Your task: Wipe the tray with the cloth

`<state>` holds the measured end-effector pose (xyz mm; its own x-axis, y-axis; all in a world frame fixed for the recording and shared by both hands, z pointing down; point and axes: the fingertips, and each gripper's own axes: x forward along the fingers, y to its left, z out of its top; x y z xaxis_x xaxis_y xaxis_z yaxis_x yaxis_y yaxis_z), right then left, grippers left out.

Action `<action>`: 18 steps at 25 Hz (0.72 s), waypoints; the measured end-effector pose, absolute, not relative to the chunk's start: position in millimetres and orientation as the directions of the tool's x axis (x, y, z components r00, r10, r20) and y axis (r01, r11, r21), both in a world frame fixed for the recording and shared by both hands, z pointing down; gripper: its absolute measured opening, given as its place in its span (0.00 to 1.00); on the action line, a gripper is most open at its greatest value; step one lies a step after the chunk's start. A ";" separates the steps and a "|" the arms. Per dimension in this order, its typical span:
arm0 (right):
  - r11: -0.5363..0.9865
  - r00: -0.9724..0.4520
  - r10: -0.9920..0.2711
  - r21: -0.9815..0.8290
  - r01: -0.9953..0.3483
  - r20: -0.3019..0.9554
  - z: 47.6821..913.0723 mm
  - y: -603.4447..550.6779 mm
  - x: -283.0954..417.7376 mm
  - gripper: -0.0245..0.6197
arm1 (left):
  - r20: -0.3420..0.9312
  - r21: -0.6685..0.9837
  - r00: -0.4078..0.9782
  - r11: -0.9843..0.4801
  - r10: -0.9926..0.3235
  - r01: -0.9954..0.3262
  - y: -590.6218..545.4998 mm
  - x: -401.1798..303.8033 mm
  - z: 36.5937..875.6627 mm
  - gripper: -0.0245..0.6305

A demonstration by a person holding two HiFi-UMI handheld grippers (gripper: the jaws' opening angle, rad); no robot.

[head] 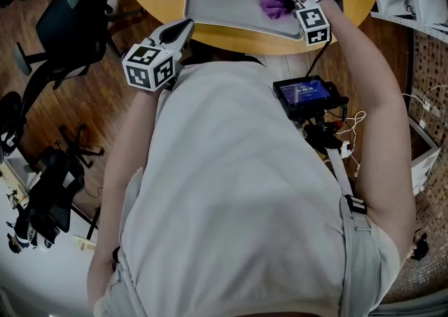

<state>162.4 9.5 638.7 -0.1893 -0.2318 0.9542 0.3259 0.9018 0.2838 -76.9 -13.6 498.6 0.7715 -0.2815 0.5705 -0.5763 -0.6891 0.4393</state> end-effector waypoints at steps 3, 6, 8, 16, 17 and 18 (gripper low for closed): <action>0.898 -0.235 -0.211 0.283 0.337 0.949 633.9 -1.4 129.2 0.11 | 0.568 0.443 0.765 -0.670 -0.305 -0.596 -12.8 -85.3 495.2 0.04; 0.894 -0.256 -0.188 0.274 0.356 0.948 642.1 -22.2 80.2 0.11 | 0.566 0.446 0.752 -0.642 -0.337 -0.624 -23.2 -112.7 502.1 0.04; 0.898 -0.247 -0.168 0.251 0.361 0.954 652.4 -41.5 42.7 0.11 | 0.572 0.450 0.738 -0.616 -0.358 -0.647 -33.8 -140.4 512.1 0.04; 0.926 -0.201 -0.149 0.208 0.316 0.968 644.1 -76.6 -29.6 0.12 | 0.575 0.446 0.695 -0.546 -0.431 -0.709 -36.9 -185.5 503.8 0.04; 0.935 -0.193 -0.146 0.199 0.294 0.970 643.0 -77.7 -33.0 0.12 | 0.575 0.445 0.692 -0.543 -0.437 -0.712 -35.8 -186.7 502.9 0.04; 0.943 -0.185 -0.144 0.192 0.273 0.972 642.1 -78.5 -35.8 0.12 | 0.575 0.444 0.690 -0.540 -0.441 -0.715 -35.1 -187.6 502.2 0.04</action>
<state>-35.8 -78.5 642.1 -0.1846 -0.1445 0.9721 0.2726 0.9428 0.1919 -187.6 -35.1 502.2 0.6897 -0.4407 0.5746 -0.7150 -0.5396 0.4445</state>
